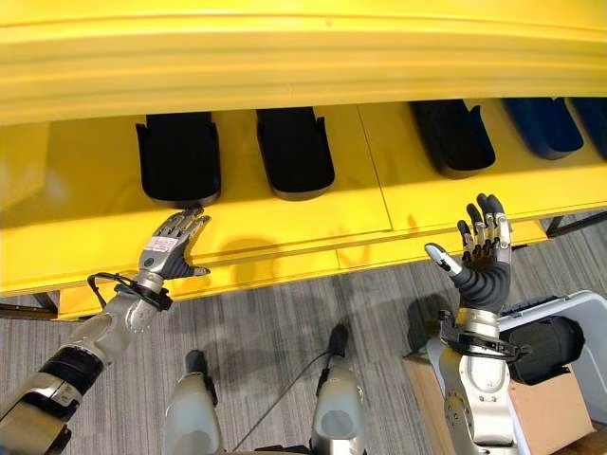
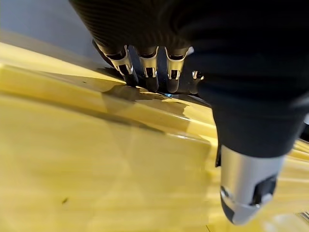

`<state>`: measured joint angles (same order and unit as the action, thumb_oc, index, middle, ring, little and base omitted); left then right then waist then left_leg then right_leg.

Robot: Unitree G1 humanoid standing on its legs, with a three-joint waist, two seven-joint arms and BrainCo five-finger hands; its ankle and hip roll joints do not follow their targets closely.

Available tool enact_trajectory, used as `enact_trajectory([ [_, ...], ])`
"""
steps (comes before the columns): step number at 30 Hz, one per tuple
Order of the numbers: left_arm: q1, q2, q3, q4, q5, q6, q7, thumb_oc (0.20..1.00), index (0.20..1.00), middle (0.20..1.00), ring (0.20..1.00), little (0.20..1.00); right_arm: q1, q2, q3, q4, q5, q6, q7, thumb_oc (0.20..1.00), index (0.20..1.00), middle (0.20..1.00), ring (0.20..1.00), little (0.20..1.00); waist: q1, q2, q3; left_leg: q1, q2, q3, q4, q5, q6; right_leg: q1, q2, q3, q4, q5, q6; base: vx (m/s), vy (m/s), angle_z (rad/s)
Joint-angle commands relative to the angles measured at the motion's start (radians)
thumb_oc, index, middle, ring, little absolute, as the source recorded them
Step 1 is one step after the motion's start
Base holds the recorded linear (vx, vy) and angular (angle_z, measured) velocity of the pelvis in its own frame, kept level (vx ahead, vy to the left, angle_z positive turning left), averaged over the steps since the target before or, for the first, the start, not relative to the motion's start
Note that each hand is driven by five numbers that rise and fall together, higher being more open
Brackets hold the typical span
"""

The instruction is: Move parts from the plastic box to the shelf.

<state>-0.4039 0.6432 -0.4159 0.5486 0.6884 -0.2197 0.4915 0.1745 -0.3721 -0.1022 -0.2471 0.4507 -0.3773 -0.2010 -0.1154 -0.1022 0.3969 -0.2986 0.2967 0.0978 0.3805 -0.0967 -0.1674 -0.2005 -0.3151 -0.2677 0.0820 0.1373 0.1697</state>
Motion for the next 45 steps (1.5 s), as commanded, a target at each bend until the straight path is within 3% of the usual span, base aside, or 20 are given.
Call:
enact_trajectory([
  [1,-0.068,-0.006,0.008,0.141,-0.039,0.058,-0.03,1.0,1.0,1.0,1.0,1.0,-0.02,-0.053,-0.025,-0.057,0.036,-0.047,0.005,1.0,1.0,1.0,1.0,1.0,-0.028,-0.011,0.001,0.025,0.017,0.068,-0.066,0.066,0.041,0.046,-0.025,-0.001,0.131,-0.079,0.002,0.0,0.006,-0.03],
  [10,-0.042,-0.019,0.0,0.123,-0.05,0.045,-0.053,1.0,1.0,1.0,1.0,1.0,-0.019,-0.053,-0.033,-0.058,0.045,-0.045,0.006,1.0,1.0,1.0,1.0,1.0,-0.026,-0.012,0.003,0.023,0.019,0.07,-0.065,0.067,0.039,0.045,-0.025,0.0,0.127,-0.077,0.003,0.0,0.001,-0.02],
  [23,0.225,-0.034,0.032,-0.133,-0.218,-0.084,-0.242,1.0,1.0,1.0,1.0,1.0,-0.018,-0.029,-0.051,-0.058,0.051,-0.031,0.017,1.0,1.0,1.0,1.0,1.0,0.006,0.005,-0.013,0.048,0.011,0.062,-0.096,0.072,0.041,0.084,-0.025,-0.016,0.11,-0.08,0.005,0.01,-0.003,0.0],
  [31,0.407,-0.014,0.082,-0.339,-0.482,-0.136,-0.405,1.0,1.0,1.0,1.0,1.0,-0.005,-0.012,-0.045,-0.058,0.056,-0.021,0.038,1.0,1.0,1.0,1.0,1.0,0.02,0.027,-0.052,0.098,0.009,0.065,-0.142,0.087,0.04,0.128,-0.02,-0.022,0.078,-0.079,0.009,0.02,-0.018,0.0],
  [34,0.419,-0.016,0.084,-0.352,-0.529,-0.137,-0.418,1.0,1.0,1.0,1.0,1.0,-0.003,-0.011,-0.04,-0.056,0.058,-0.02,0.041,1.0,1.0,1.0,1.0,1.0,0.019,0.03,-0.058,0.108,0.008,0.067,-0.153,0.092,0.039,0.133,-0.017,-0.021,0.074,-0.079,0.009,0.02,-0.015,0.0],
  [35,0.453,-0.038,0.096,-0.359,-0.657,-0.13,-0.441,1.0,1.0,1.0,1.0,1.0,0.008,-0.009,-0.03,-0.055,0.064,-0.014,0.051,1.0,1.0,1.0,1.0,1.0,0.016,0.04,-0.076,0.135,0.01,0.072,-0.174,0.099,0.038,0.148,-0.012,-0.017,0.069,-0.084,0.009,0.07,-0.052,-0.02],
  [37,0.465,-0.044,0.101,-0.37,-0.703,-0.128,-0.456,1.0,1.0,1.0,1.0,1.0,0.01,-0.009,-0.027,-0.053,0.065,-0.012,0.054,1.0,1.0,1.0,1.0,1.0,0.016,0.042,-0.082,0.148,0.011,0.077,-0.185,0.104,0.037,0.155,-0.009,-0.016,0.067,-0.087,0.008,0.07,-0.058,-0.08],
  [38,0.49,-0.055,0.12,-0.39,-0.793,-0.123,-0.483,1.0,1.0,1.0,1.0,1.0,0.019,-0.007,-0.027,-0.052,0.069,-0.007,0.06,1.0,1.0,1.0,1.0,1.0,0.013,0.052,-0.096,0.172,0.019,0.081,-0.201,0.111,0.035,0.162,0.0,-0.008,0.07,-0.096,0.006,0.06,-0.074,-0.09],
  [45,0.544,-0.099,0.153,-0.408,-1.0,-0.105,-0.553,1.0,1.0,1.0,1.0,1.0,0.029,-0.001,-0.018,-0.041,0.07,0.005,0.067,1.0,1.0,1.0,1.0,1.0,-0.001,0.081,-0.13,0.26,0.057,0.121,-0.254,0.14,0.031,0.162,0.043,0.034,0.115,-0.147,-0.015,0.06,-0.068,-0.17],
])
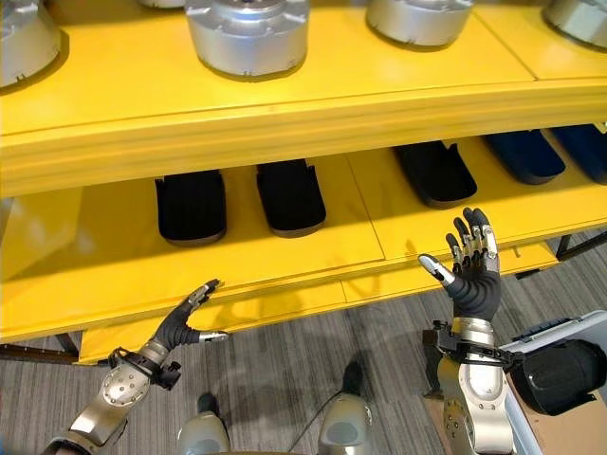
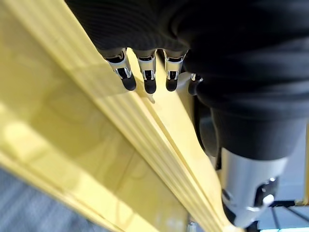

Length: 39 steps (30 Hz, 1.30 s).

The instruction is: Move parts from the plastic box to the shelf.

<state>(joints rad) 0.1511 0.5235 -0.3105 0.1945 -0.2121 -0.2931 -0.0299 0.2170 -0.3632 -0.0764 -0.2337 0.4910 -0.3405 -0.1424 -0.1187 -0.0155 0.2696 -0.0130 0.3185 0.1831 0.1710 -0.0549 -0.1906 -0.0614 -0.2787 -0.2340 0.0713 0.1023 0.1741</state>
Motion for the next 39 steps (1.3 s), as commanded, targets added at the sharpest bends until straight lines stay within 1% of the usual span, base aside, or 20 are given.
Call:
enact_trajectory([
  [1,-0.002,0.017,0.056,-0.065,-0.121,-0.03,-0.038,1.0,1.0,1.0,1.0,1.0,-0.011,-0.011,-0.046,-0.054,0.026,-0.031,0.008,1.0,1.0,1.0,1.0,1.0,0.0,-0.001,-0.006,-0.012,0.042,0.04,-0.05,0.098,0.053,0.021,0.015,0.009,0.14,-0.127,-0.023,0.06,-0.126,-0.33],
  [5,0.016,-0.048,0.084,-0.078,-0.29,-0.017,-0.076,1.0,1.0,1.0,1.0,1.0,-0.005,-0.02,-0.035,-0.052,0.017,-0.026,0.022,1.0,1.0,1.0,1.0,1.0,-0.014,0.026,-0.033,0.025,0.075,0.064,-0.08,0.143,0.049,-0.013,0.073,0.055,0.205,-0.192,-0.061,0.02,-0.162,-0.36],
  [7,0.015,-0.069,0.096,-0.099,-0.323,-0.013,-0.081,1.0,1.0,1.0,1.0,1.0,0.0,-0.031,-0.025,-0.046,0.01,-0.022,0.032,1.0,1.0,1.0,1.0,1.0,-0.003,0.039,-0.035,0.001,0.108,0.035,-0.062,0.298,0.026,0.003,0.13,0.051,0.189,-0.215,-0.106,-0.04,-0.271,-0.22],
  [9,0.017,-0.072,0.099,-0.107,-0.334,-0.008,-0.085,1.0,1.0,1.0,1.0,1.0,0.006,-0.035,-0.027,-0.047,0.008,-0.02,0.035,1.0,1.0,1.0,1.0,1.0,-0.003,0.042,-0.037,-0.007,0.118,0.022,-0.058,0.34,0.02,0.012,0.149,0.047,0.178,-0.22,-0.12,-0.01,-0.177,-0.15],
  [10,0.008,-0.082,0.1,-0.104,-0.346,-0.007,-0.083,1.0,1.0,1.0,1.0,1.0,0.009,-0.042,-0.031,-0.043,0.003,-0.023,0.039,1.0,1.0,1.0,1.0,1.0,0.001,0.038,-0.039,-0.024,0.136,0.019,-0.045,0.411,0.006,0.03,0.167,0.038,0.157,-0.219,-0.134,0.03,-0.196,-0.1],
  [11,0.001,-0.086,0.099,-0.109,-0.351,-0.004,-0.085,1.0,1.0,1.0,1.0,1.0,0.012,-0.047,-0.037,-0.042,0.002,-0.023,0.033,1.0,1.0,1.0,1.0,1.0,-0.002,0.033,-0.044,-0.035,0.144,0.024,-0.033,0.431,-0.007,0.045,0.174,0.036,0.141,-0.232,-0.14,-0.03,-0.356,0.16],
  [13,0.011,-0.095,0.106,-0.128,-0.364,0.0,-0.095,1.0,1.0,1.0,1.0,1.0,0.031,-0.053,-0.056,-0.04,-0.006,-0.022,0.031,1.0,1.0,1.0,1.0,1.0,-0.008,0.022,-0.047,-0.06,0.134,0.055,-0.001,0.405,0.017,0.077,0.192,0.027,0.077,-0.211,-0.158,-0.04,-0.218,0.47],
  [14,0.019,-0.105,0.107,-0.128,-0.37,0.0,-0.091,1.0,1.0,1.0,1.0,1.0,0.039,-0.054,-0.06,-0.037,-0.015,-0.017,0.033,1.0,1.0,1.0,1.0,1.0,-0.005,0.018,-0.054,-0.061,0.091,0.045,0.008,0.359,0.031,0.092,0.19,0.035,0.038,-0.195,-0.151,0.01,-0.047,0.26],
  [15,0.018,-0.113,0.108,-0.129,-0.366,-0.002,-0.086,1.0,1.0,1.0,1.0,1.0,0.035,-0.058,-0.061,-0.032,-0.04,-0.009,0.025,1.0,1.0,1.0,1.0,1.0,0.004,0.016,-0.059,-0.069,0.025,0.016,0.003,0.314,0.048,0.095,0.187,0.045,0.007,-0.176,-0.146,0.02,-0.05,-0.04],
  [16,0.019,-0.131,0.116,-0.131,-0.355,-0.009,-0.079,1.0,1.0,1.0,1.0,1.0,0.019,-0.057,-0.046,-0.019,-0.056,-0.001,0.04,1.0,1.0,1.0,1.0,1.0,0.022,-0.002,-0.077,-0.076,-0.135,-0.032,-0.025,0.16,0.102,0.096,0.173,0.067,-0.051,-0.132,-0.125,0.01,-0.011,-0.15],
  [17,0.019,-0.131,0.117,-0.131,-0.355,-0.009,-0.079,1.0,1.0,1.0,1.0,1.0,0.018,-0.057,-0.046,-0.018,-0.056,-0.001,0.04,1.0,1.0,1.0,1.0,1.0,0.022,-0.003,-0.078,-0.078,-0.138,-0.031,-0.025,0.161,0.104,0.094,0.171,0.068,-0.054,-0.128,-0.123,0.04,-0.002,-0.33],
  [20,0.006,-0.141,0.116,-0.136,-0.329,-0.018,-0.079,1.0,1.0,1.0,1.0,1.0,-0.017,-0.055,-0.006,0.021,-0.05,0.013,0.068,1.0,1.0,1.0,1.0,1.0,0.051,-0.002,-0.095,-0.091,-0.34,-0.117,-0.079,0.094,0.158,0.098,0.207,0.111,-0.106,-0.076,-0.112,0.09,-0.033,-0.73],
  [23,-0.009,-0.147,0.112,-0.144,-0.31,-0.02,-0.063,1.0,1.0,1.0,1.0,1.0,-0.061,-0.039,0.039,0.055,-0.048,0.022,0.084,1.0,1.0,1.0,1.0,1.0,0.075,0.002,-0.094,-0.116,-0.437,-0.241,-0.082,0.105,0.186,0.096,0.249,0.161,-0.115,-0.059,-0.112,0.08,-0.023,-1.28],
  [25,-0.006,-0.16,0.11,-0.136,-0.298,-0.015,-0.068,1.0,1.0,1.0,1.0,1.0,-0.048,-0.015,0.045,0.055,-0.032,0.03,0.098,1.0,1.0,1.0,1.0,1.0,0.057,0.002,-0.113,-0.058,-0.421,-0.218,-0.116,0.078,0.215,0.106,0.26,0.199,-0.117,-0.063,-0.111,0.09,0.08,-1.23],
  [33,0.013,-0.136,0.131,-0.152,-0.311,-0.013,-0.064,1.0,1.0,1.0,1.0,1.0,-0.049,-0.002,0.097,0.058,-0.013,0.058,0.133,1.0,1.0,1.0,1.0,1.0,0.044,-0.015,-0.093,-0.028,-0.385,-0.106,-0.144,0.057,0.246,0.015,0.271,0.292,-0.024,-0.054,-0.096,-0.02,0.05,-0.66],
  [34,0.01,-0.127,0.138,-0.154,-0.308,-0.017,-0.057,1.0,1.0,1.0,1.0,1.0,-0.066,0.001,0.111,0.054,-0.013,0.062,0.135,1.0,1.0,1.0,1.0,1.0,0.056,-0.015,-0.079,-0.031,-0.368,-0.072,-0.137,0.05,0.247,-0.023,0.266,0.268,0.029,-0.061,-0.086,-0.13,-0.047,-1.29],
  [35,0.014,-0.115,0.161,-0.158,-0.316,-0.013,-0.038,1.0,1.0,1.0,1.0,1.0,-0.104,0.015,0.141,0.056,-0.025,0.064,0.117,1.0,1.0,1.0,1.0,1.0,0.117,0.011,-0.068,-0.014,-0.301,0.02,-0.124,0.007,0.229,-0.019,0.085,-0.061,0.095,-0.094,-0.063,-0.14,-0.048,-1.64],
  [36,0.015,-0.115,0.162,-0.159,-0.316,-0.013,-0.039,1.0,1.0,1.0,1.0,1.0,-0.104,0.015,0.142,0.057,-0.027,0.064,0.115,1.0,1.0,1.0,1.0,1.0,0.108,0.01,-0.058,-0.014,-0.303,0.022,-0.118,0.015,0.233,-0.012,0.079,-0.083,0.097,-0.088,-0.068,0.01,-0.057,-2.69],
  [37,0.029,-0.111,0.174,-0.154,-0.313,-0.009,-0.037,1.0,1.0,1.0,1.0,1.0,-0.125,0.018,0.156,0.068,-0.042,0.075,0.111,1.0,1.0,1.0,1.0,1.0,0.114,0.022,-0.058,0.033,-0.279,0.067,-0.121,-0.02,0.225,-0.01,-0.014,-0.153,0.117,-0.058,-0.042,0.05,-0.038,-1.73],
  [39,0.035,-0.112,0.182,-0.152,-0.313,-0.007,-0.034,1.0,1.0,1.0,1.0,1.0,-0.131,0.017,0.16,0.072,-0.052,0.083,0.11,1.0,1.0,1.0,1.0,1.0,0.116,0.022,-0.059,0.05,-0.278,0.085,-0.126,-0.027,0.223,-0.007,-0.038,-0.148,0.095,-0.028,-0.026,0.08,-0.032,-1.14],
])
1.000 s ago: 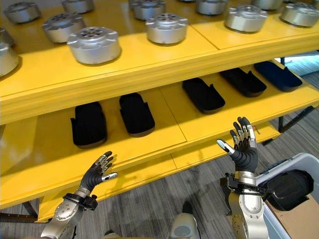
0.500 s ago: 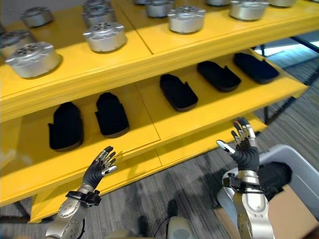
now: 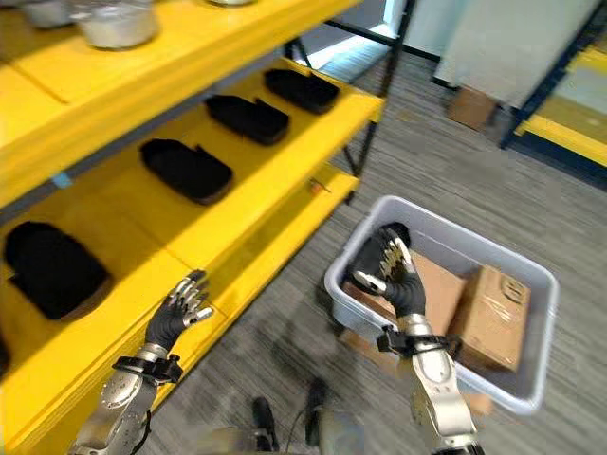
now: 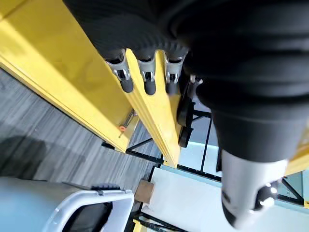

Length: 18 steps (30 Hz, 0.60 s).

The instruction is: Move parts from the plastic box to the shelf.

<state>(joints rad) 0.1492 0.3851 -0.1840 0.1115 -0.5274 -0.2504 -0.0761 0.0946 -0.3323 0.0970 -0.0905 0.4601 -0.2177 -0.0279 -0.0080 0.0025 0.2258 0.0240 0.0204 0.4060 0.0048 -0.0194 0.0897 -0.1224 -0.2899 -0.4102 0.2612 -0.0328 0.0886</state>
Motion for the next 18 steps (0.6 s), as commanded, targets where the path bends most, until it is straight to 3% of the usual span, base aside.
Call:
enact_trajectory([
  [1,0.039,0.026,0.06,-0.068,-0.002,-0.048,0.012,1.0,1.0,1.0,1.0,1.0,-0.016,-0.016,-0.013,-0.067,-0.024,-0.035,-0.003,1.0,1.0,1.0,1.0,1.0,0.002,0.001,-0.021,0.026,0.017,-0.128,0.031,-0.067,-0.062,0.057,-0.041,0.034,-0.133,0.138,0.073,0.08,-0.052,-0.9],
  [2,0.042,0.024,0.065,-0.065,-0.002,-0.047,0.013,1.0,1.0,1.0,1.0,1.0,-0.018,-0.017,-0.014,-0.064,-0.029,-0.033,-0.005,1.0,1.0,1.0,1.0,1.0,-0.004,0.002,-0.02,0.039,0.014,-0.121,0.022,-0.066,-0.063,0.035,-0.071,0.059,-0.158,0.196,0.095,0.08,-0.108,-0.54],
  [4,0.053,0.023,0.071,-0.067,-0.001,-0.049,0.016,1.0,1.0,1.0,1.0,1.0,-0.015,-0.018,-0.015,-0.07,-0.036,-0.027,-0.008,1.0,1.0,1.0,1.0,1.0,-0.005,0.004,-0.021,0.049,0.015,-0.115,0.018,-0.07,-0.063,0.022,-0.091,0.064,-0.17,0.221,0.108,0.06,-0.105,-0.22],
  [5,0.071,0.012,0.084,-0.064,0.002,-0.047,0.02,1.0,1.0,1.0,1.0,1.0,-0.02,-0.02,-0.016,-0.079,-0.042,-0.026,-0.012,1.0,1.0,1.0,1.0,1.0,0.001,-0.004,-0.019,0.068,0.022,-0.086,0.008,-0.073,-0.073,0.014,-0.139,0.012,-0.214,0.276,0.131,0.1,-0.164,-0.56],
  [6,0.073,0.011,0.082,-0.063,0.009,-0.048,0.022,1.0,1.0,1.0,1.0,1.0,-0.02,-0.022,-0.016,-0.084,-0.044,-0.025,-0.014,1.0,1.0,1.0,1.0,1.0,0.002,-0.011,-0.02,0.084,0.023,-0.077,-0.003,-0.079,-0.08,0.025,-0.143,0.001,-0.238,0.294,0.147,0.08,-0.177,-0.57],
  [11,0.073,0.011,0.082,-0.063,0.009,-0.048,0.022,1.0,1.0,1.0,1.0,1.0,-0.02,-0.022,-0.016,-0.084,-0.044,-0.025,-0.014,1.0,1.0,1.0,1.0,1.0,0.002,-0.011,-0.02,0.085,0.023,-0.077,-0.004,-0.079,-0.08,0.026,-0.143,0.001,-0.238,0.294,0.147,0.04,-0.049,-0.41],
  [12,0.06,0.005,0.08,-0.045,0.027,-0.051,0.024,1.0,1.0,1.0,1.0,1.0,-0.008,-0.026,-0.029,-0.086,-0.038,-0.025,-0.014,1.0,1.0,1.0,1.0,1.0,0.002,-0.037,-0.037,0.096,0.031,-0.068,-0.002,-0.085,-0.101,0.061,-0.116,-0.009,-0.287,0.286,0.149,0.13,-0.182,-0.03],
  [14,0.06,0.005,0.08,-0.044,0.027,-0.052,0.024,1.0,1.0,1.0,1.0,1.0,-0.007,-0.026,-0.03,-0.086,-0.038,-0.025,-0.014,1.0,1.0,1.0,1.0,1.0,0.002,-0.037,-0.036,0.097,0.031,-0.069,-0.002,-0.085,-0.101,0.064,-0.115,-0.01,-0.289,0.286,0.149,0.17,-0.283,0.16],
  [15,0.011,-0.019,0.051,-0.024,0.006,-0.055,0.04,1.0,1.0,1.0,1.0,1.0,-0.006,-0.056,-0.067,-0.083,-0.023,-0.043,-0.038,1.0,1.0,1.0,1.0,1.0,-0.04,-0.03,-0.041,0.094,0.112,-0.075,0.029,-0.074,-0.154,0.07,-0.058,0.007,-0.254,0.219,0.118,0.27,-0.552,0.04],
  [16,-0.021,-0.034,0.034,-0.01,-0.001,-0.058,0.048,1.0,1.0,1.0,1.0,1.0,-0.021,-0.07,-0.082,-0.076,-0.016,-0.053,-0.053,1.0,1.0,1.0,1.0,1.0,-0.063,-0.006,-0.036,0.084,0.155,-0.077,0.04,-0.059,-0.183,0.065,-0.024,-0.001,-0.232,0.181,0.097,0.27,-0.555,-0.03],
  [18,-0.022,-0.035,0.033,-0.01,-0.001,-0.059,0.048,1.0,1.0,1.0,1.0,1.0,-0.021,-0.071,-0.082,-0.076,-0.016,-0.054,-0.053,1.0,1.0,1.0,1.0,1.0,-0.064,-0.004,-0.036,0.083,0.156,-0.078,0.041,-0.059,-0.183,0.065,-0.023,-0.002,-0.232,0.18,0.096,0.03,-0.087,0.33],
])
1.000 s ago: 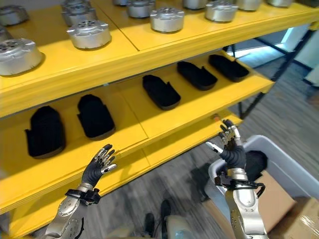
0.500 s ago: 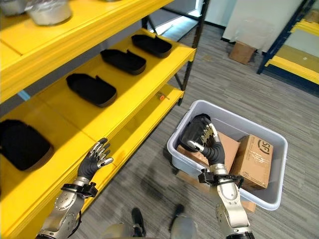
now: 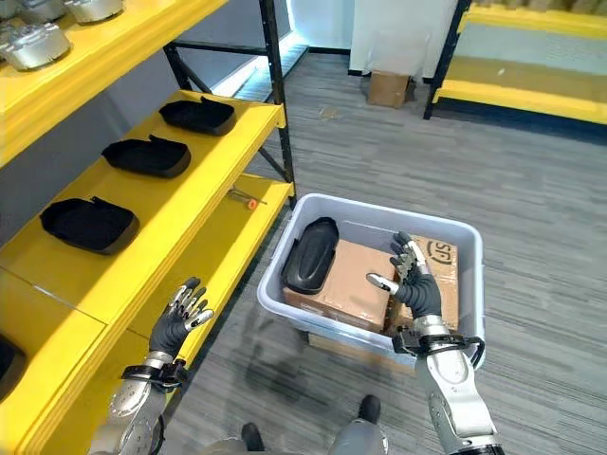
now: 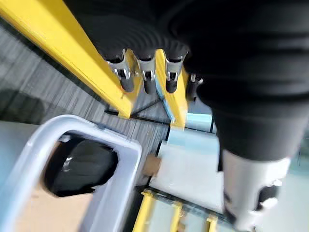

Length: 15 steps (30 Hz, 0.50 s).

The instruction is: Move parts from the plastic box to the shelf.

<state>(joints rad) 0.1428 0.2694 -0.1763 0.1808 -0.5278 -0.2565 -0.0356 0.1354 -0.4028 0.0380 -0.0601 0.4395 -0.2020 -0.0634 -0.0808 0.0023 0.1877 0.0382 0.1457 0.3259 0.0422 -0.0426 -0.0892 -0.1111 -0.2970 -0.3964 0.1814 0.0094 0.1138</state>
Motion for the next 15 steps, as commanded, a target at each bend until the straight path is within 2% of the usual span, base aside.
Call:
enact_trajectory([
  [1,-0.015,0.081,0.026,-0.079,0.0,-0.053,0.008,1.0,1.0,1.0,1.0,1.0,-0.062,-0.001,-0.023,-0.106,0.005,-0.069,-0.017,1.0,1.0,1.0,1.0,1.0,0.009,-0.004,0.003,0.069,0.031,0.002,0.004,-0.036,-0.005,0.054,-0.016,-0.016,-0.152,0.138,0.071,0.0,0.0,0.21],
  [4,-0.015,0.081,0.026,-0.079,0.0,-0.053,0.008,1.0,1.0,1.0,1.0,1.0,-0.062,-0.001,-0.023,-0.106,0.005,-0.069,-0.017,1.0,1.0,1.0,1.0,1.0,0.009,-0.004,0.003,0.069,0.031,0.002,0.004,-0.036,-0.005,0.054,-0.016,-0.016,-0.152,0.138,0.071,0.0,0.0,-0.09],
  [5,-0.015,0.081,0.026,-0.079,0.0,-0.053,0.008,1.0,1.0,1.0,1.0,1.0,-0.062,-0.001,-0.023,-0.106,0.005,-0.069,-0.017,1.0,1.0,1.0,1.0,1.0,0.009,-0.004,0.003,0.069,0.031,0.002,0.004,-0.036,-0.005,0.054,-0.016,-0.016,-0.152,0.138,0.071,0.18,-0.381,0.11],
  [6,-0.09,0.061,-0.015,-0.048,-0.009,-0.064,0.053,1.0,1.0,1.0,1.0,1.0,-0.109,-0.012,-0.038,-0.07,0.013,-0.096,-0.082,1.0,1.0,1.0,1.0,1.0,-0.038,0.035,0.047,0.027,0.112,0.016,0.127,0.05,-0.055,0.025,0.059,0.028,-0.114,0.04,0.009,0.19,-0.499,0.07],
  [7,-0.105,0.055,-0.009,-0.041,-0.013,-0.071,0.066,1.0,1.0,1.0,1.0,1.0,-0.141,-0.022,-0.028,-0.054,0.013,-0.104,-0.094,1.0,1.0,1.0,1.0,1.0,-0.021,0.033,0.077,-0.055,0.122,-0.066,0.307,0.108,-0.058,0.02,0.086,0.045,-0.111,0.027,-0.042,0.19,-0.501,0.19],
  [8,-0.106,0.055,-0.008,-0.041,-0.013,-0.071,0.067,1.0,1.0,1.0,1.0,1.0,-0.142,-0.021,-0.028,-0.054,0.013,-0.104,-0.094,1.0,1.0,1.0,1.0,1.0,-0.024,0.034,0.076,-0.062,0.124,-0.07,0.314,0.106,-0.059,0.018,0.088,0.042,-0.111,0.027,-0.043,0.02,-0.126,0.05],
  [9,-0.104,0.056,-0.009,-0.045,-0.016,-0.073,0.069,1.0,1.0,1.0,1.0,1.0,-0.143,-0.021,-0.025,-0.054,0.012,-0.105,-0.096,1.0,1.0,1.0,1.0,1.0,-0.012,0.026,0.089,-0.092,0.107,-0.115,0.344,0.128,-0.057,0.027,0.093,0.049,-0.119,0.019,-0.053,0.09,0.04,-0.43],
  [10,-0.098,0.055,-0.007,-0.048,-0.021,-0.067,0.071,1.0,1.0,1.0,1.0,1.0,-0.141,-0.023,-0.032,-0.047,0.009,-0.104,-0.106,1.0,1.0,1.0,1.0,1.0,-0.001,0.008,0.098,-0.143,0.132,-0.114,0.257,0.133,-0.042,0.043,0.08,0.048,-0.135,0.019,-0.036,0.16,0.102,-0.71],
  [11,-0.09,0.055,-0.003,-0.048,-0.022,-0.067,0.075,1.0,1.0,1.0,1.0,1.0,-0.146,-0.026,-0.036,-0.04,0.006,-0.104,-0.112,1.0,1.0,1.0,1.0,1.0,0.004,0.0,0.098,-0.152,0.166,-0.105,0.188,0.147,-0.043,0.05,0.068,0.053,-0.137,0.018,-0.022,0.15,0.106,-0.7],
  [12,-0.09,0.055,-0.003,-0.049,-0.022,-0.067,0.076,1.0,1.0,1.0,1.0,1.0,-0.146,-0.026,-0.035,-0.04,0.006,-0.105,-0.112,1.0,1.0,1.0,1.0,1.0,0.005,-0.001,0.098,-0.147,0.165,-0.102,0.182,0.15,-0.043,0.05,0.067,0.054,-0.137,0.018,-0.021,0.17,0.135,-0.2],
  [13,-0.087,0.056,-0.002,-0.051,-0.023,-0.068,0.078,1.0,1.0,1.0,1.0,1.0,-0.146,-0.029,-0.038,-0.037,0.005,-0.103,-0.115,1.0,1.0,1.0,1.0,1.0,0.005,-0.003,0.098,-0.159,0.198,-0.096,0.137,0.153,-0.055,0.061,0.056,0.062,-0.135,0.007,-0.006,0.12,0.164,-0.14],
  [14,-0.085,0.055,0.002,-0.055,-0.018,-0.072,0.084,1.0,1.0,1.0,1.0,1.0,-0.152,-0.035,-0.039,-0.031,-0.001,-0.102,-0.124,1.0,1.0,1.0,1.0,1.0,0.012,-0.003,0.103,-0.173,0.226,-0.077,0.063,0.212,-0.061,0.062,0.042,0.057,-0.125,0.006,0.0,0.18,0.255,-0.09],
  [15,-0.084,0.056,0.006,-0.058,-0.012,-0.073,0.093,1.0,1.0,1.0,1.0,1.0,-0.16,-0.038,-0.036,-0.024,-0.003,-0.1,-0.132,1.0,1.0,1.0,1.0,1.0,0.022,0.0,0.107,-0.182,0.237,-0.091,0.01,0.249,-0.071,0.068,0.031,0.065,-0.12,0.003,0.012,0.17,0.295,-0.08],
])
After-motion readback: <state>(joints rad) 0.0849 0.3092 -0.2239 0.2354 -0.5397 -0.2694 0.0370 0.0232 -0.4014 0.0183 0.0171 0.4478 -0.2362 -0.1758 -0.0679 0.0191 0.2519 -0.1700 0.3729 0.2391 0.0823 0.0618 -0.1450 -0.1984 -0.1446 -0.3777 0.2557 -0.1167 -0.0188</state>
